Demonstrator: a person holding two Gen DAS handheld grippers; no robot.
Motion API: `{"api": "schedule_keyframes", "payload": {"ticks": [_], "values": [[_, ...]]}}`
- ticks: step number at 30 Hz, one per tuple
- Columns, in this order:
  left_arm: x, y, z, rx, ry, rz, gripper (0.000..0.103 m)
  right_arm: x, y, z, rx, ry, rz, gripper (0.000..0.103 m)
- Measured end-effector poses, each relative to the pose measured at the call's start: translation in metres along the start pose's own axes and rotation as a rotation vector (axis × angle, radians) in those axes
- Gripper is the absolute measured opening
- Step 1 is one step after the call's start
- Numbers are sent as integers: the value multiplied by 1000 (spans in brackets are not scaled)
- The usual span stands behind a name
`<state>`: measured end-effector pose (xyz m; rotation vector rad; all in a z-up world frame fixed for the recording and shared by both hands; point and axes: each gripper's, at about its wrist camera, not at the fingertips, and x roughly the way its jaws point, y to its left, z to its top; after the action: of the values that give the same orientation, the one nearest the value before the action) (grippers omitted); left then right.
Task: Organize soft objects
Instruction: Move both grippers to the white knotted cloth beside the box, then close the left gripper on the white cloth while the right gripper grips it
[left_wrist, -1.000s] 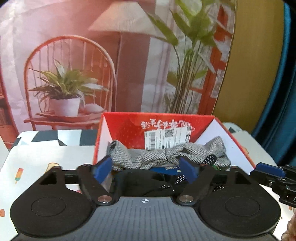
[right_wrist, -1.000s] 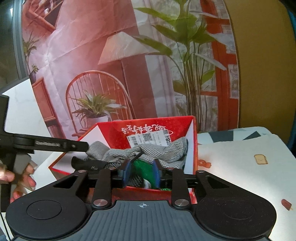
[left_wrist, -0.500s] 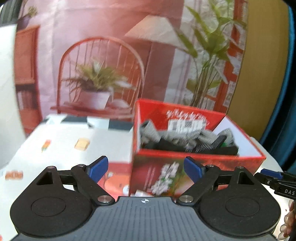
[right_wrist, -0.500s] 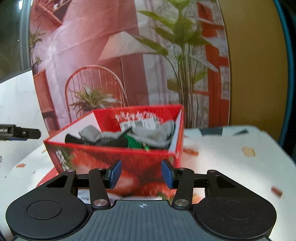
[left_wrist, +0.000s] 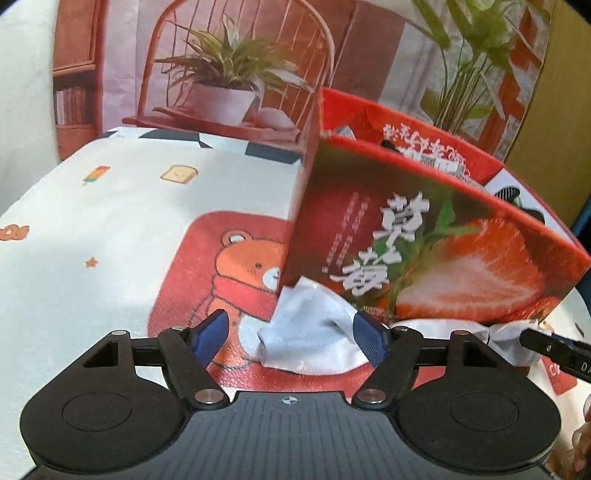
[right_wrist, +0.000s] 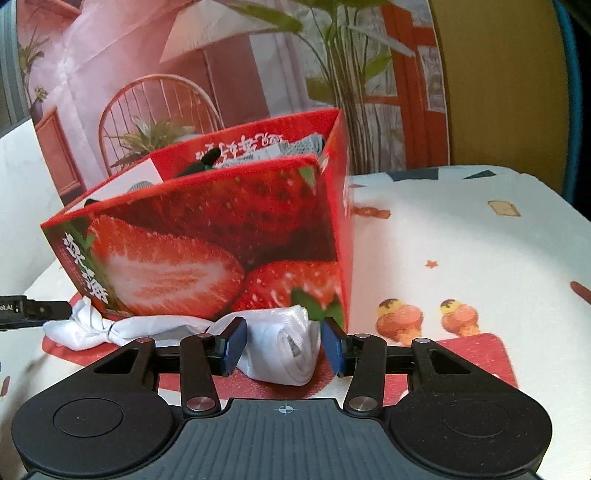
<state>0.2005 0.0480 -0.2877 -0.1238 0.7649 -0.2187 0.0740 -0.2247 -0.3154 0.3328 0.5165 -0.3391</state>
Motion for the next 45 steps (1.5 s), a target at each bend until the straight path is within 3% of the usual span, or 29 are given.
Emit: {"api": "schedule_keyframes", "payload": {"ticks": [13,17,18,22,37,42,44,45], "values": [[6,-7,-17,60,-22,-2,71,7,-1,-11,-9,-3,-2,34],[3,-8,-22,60,-47,15,60,7,1,-12,-19,-4,2,34],[2,-8,-22,57,-51,8,53,8,1,-12,-19,-2,6,34],[0,-6,-26,51,-67,1,50,9,2,-11,-32,0,6,34],[0,-5,-26,47,-70,-7,49,11,3,-12,-45,9,10,33],[0,-5,-24,45,-63,-5,48,12,5,-12,-65,19,29,25],[0,-10,-19,74,-34,1,40,12,9,-13,-88,20,31,23],[0,-12,-16,92,-15,-6,30,12,12,-13,-101,22,31,22]]}}
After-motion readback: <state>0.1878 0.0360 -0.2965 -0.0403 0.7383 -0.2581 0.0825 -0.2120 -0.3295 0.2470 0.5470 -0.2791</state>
